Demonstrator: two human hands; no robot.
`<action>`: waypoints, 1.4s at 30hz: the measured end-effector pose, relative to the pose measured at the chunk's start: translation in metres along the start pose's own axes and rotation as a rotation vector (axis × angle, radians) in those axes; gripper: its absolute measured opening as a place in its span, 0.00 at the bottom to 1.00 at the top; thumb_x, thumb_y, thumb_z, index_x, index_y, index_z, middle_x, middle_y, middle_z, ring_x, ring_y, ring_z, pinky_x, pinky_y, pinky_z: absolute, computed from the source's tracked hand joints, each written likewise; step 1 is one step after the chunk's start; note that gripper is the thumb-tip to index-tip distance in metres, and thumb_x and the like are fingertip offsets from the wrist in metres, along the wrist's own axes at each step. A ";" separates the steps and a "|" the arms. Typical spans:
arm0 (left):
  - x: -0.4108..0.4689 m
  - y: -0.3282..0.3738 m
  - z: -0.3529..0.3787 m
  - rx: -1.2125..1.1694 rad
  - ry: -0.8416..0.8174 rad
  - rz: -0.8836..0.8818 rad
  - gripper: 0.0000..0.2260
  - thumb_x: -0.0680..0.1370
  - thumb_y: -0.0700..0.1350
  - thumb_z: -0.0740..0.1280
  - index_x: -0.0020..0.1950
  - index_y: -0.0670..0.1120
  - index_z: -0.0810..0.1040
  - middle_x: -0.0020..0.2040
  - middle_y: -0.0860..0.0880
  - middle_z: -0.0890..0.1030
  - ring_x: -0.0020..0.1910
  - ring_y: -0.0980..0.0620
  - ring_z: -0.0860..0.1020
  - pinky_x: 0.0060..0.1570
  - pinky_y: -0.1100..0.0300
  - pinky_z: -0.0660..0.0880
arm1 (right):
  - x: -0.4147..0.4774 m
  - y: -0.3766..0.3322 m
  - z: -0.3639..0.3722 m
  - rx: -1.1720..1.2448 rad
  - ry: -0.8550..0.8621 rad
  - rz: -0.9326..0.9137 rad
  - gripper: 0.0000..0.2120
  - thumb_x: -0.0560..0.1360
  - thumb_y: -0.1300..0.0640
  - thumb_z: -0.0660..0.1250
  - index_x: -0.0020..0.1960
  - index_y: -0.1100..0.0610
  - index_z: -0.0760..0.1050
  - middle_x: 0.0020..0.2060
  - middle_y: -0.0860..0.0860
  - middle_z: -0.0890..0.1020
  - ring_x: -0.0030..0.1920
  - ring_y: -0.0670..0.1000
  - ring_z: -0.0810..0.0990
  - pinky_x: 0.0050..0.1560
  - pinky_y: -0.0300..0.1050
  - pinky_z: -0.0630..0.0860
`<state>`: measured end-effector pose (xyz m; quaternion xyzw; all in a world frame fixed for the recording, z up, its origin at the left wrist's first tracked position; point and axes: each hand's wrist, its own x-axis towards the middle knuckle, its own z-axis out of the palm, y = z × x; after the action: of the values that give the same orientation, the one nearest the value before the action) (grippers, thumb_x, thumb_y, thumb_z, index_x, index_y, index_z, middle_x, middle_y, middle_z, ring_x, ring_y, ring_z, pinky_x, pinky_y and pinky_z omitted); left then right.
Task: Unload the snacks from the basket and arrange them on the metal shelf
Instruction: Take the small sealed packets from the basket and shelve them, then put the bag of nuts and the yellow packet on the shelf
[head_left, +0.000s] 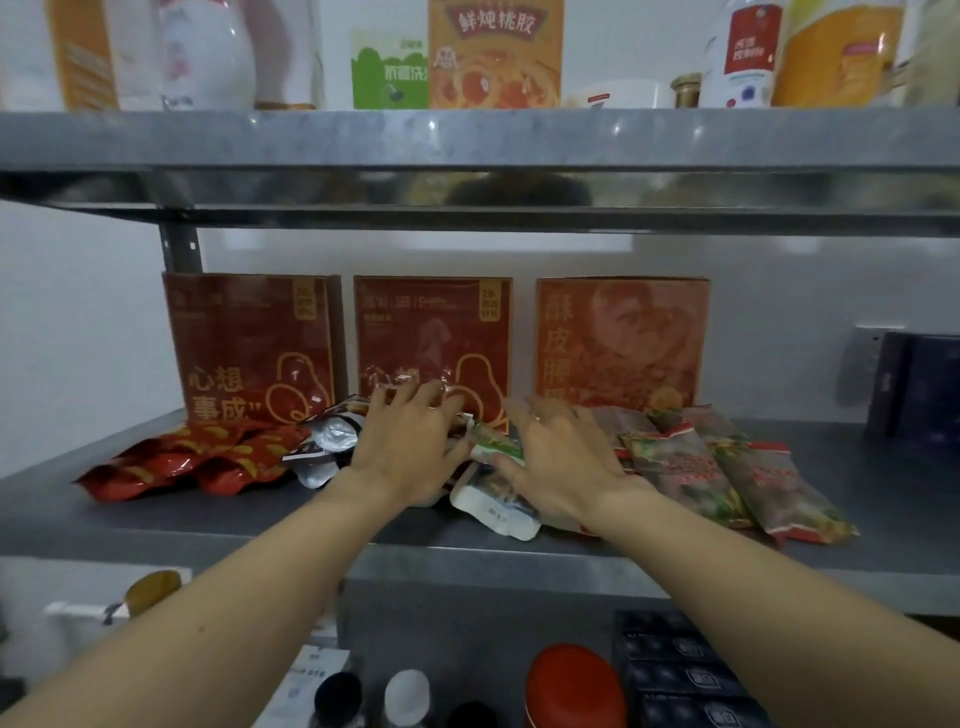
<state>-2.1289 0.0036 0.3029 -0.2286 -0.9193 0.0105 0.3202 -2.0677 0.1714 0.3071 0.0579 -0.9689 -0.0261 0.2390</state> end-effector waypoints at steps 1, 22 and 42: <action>-0.006 -0.004 -0.004 0.020 -0.004 -0.031 0.25 0.80 0.62 0.55 0.74 0.54 0.65 0.75 0.49 0.65 0.74 0.45 0.62 0.69 0.44 0.59 | 0.002 -0.007 -0.001 0.003 -0.008 -0.013 0.31 0.80 0.38 0.54 0.77 0.53 0.57 0.72 0.57 0.68 0.72 0.58 0.65 0.69 0.55 0.62; -0.352 -0.291 -0.147 0.360 -0.004 -0.586 0.28 0.79 0.64 0.54 0.77 0.56 0.58 0.77 0.45 0.62 0.74 0.42 0.62 0.69 0.42 0.62 | -0.042 -0.445 -0.032 0.307 0.059 -0.462 0.35 0.79 0.36 0.54 0.80 0.49 0.48 0.77 0.58 0.56 0.76 0.59 0.57 0.71 0.59 0.60; -0.603 -0.566 -0.136 0.455 -0.125 -0.956 0.25 0.78 0.61 0.59 0.74 0.54 0.66 0.72 0.43 0.70 0.69 0.43 0.68 0.66 0.44 0.65 | -0.026 -0.823 0.072 0.518 -0.152 -0.720 0.32 0.80 0.38 0.55 0.79 0.49 0.50 0.77 0.55 0.59 0.75 0.57 0.62 0.70 0.57 0.63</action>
<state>-1.8659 -0.7779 0.1522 0.2921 -0.9127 0.0761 0.2754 -1.9967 -0.6401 0.1668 0.4472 -0.8765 0.1315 0.1204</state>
